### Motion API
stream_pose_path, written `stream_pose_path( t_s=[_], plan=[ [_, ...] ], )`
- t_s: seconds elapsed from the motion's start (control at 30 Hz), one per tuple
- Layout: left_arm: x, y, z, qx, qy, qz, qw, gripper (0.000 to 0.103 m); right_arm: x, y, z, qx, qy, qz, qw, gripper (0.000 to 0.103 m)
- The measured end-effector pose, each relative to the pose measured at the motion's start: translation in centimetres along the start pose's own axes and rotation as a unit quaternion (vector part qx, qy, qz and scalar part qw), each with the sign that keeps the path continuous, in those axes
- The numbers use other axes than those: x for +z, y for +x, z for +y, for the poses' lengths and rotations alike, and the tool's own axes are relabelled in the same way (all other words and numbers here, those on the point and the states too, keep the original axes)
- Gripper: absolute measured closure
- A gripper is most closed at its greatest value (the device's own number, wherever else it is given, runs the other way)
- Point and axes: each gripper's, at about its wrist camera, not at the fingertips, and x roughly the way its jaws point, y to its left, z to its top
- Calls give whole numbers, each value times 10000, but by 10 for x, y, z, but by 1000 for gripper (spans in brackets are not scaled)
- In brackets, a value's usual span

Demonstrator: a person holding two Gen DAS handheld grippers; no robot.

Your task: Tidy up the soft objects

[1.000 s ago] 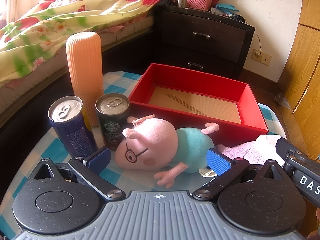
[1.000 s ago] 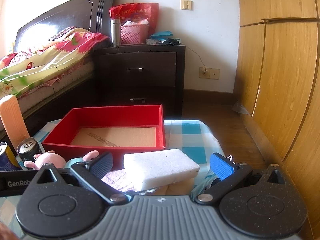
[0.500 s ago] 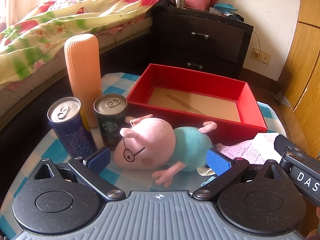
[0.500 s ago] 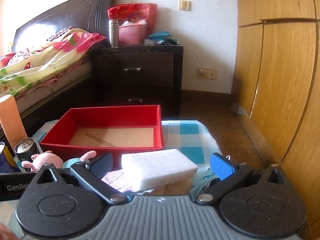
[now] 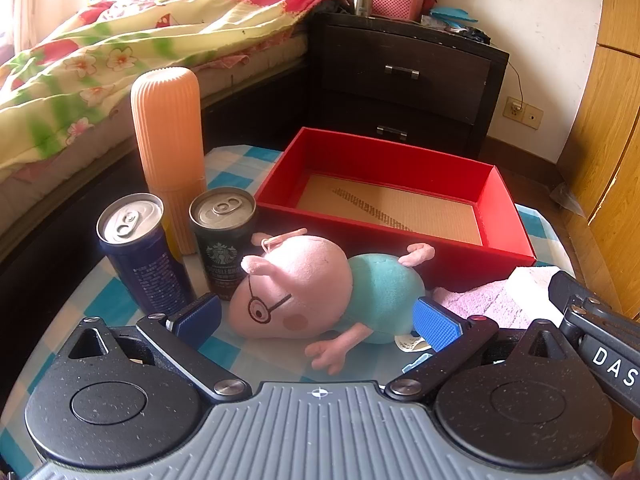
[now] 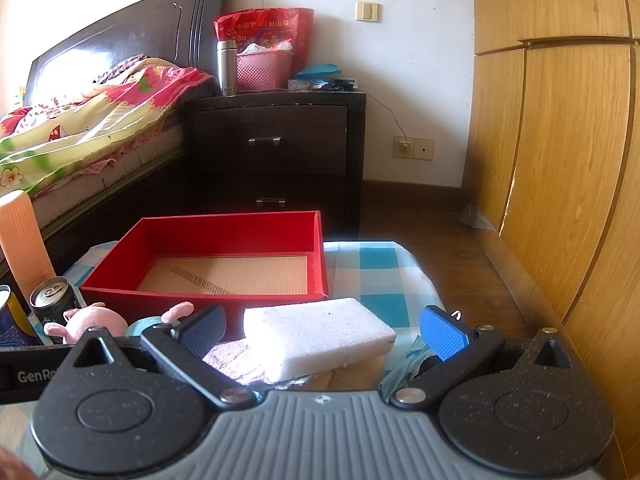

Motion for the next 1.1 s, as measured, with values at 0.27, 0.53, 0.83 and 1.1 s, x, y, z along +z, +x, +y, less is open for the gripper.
stream_pose_path(
  t_s=[0.27,0.53,0.83,1.1],
  plan=[
    [0,0,0,35,-19,23,10000,6,-1,1,1,-7,12,21,10000,18],
    [0,1,-1,57,-4,29,10000,6,-2,1,0,-7,25,44,10000,18],
    [-1,2,-1,76,1,25,10000,6,-3,2,0,-5,22,46,10000,18],
    [-1,2,-1,84,2,37,10000,6,-4,2,1,-7,11,61,10000,18]
  ],
)
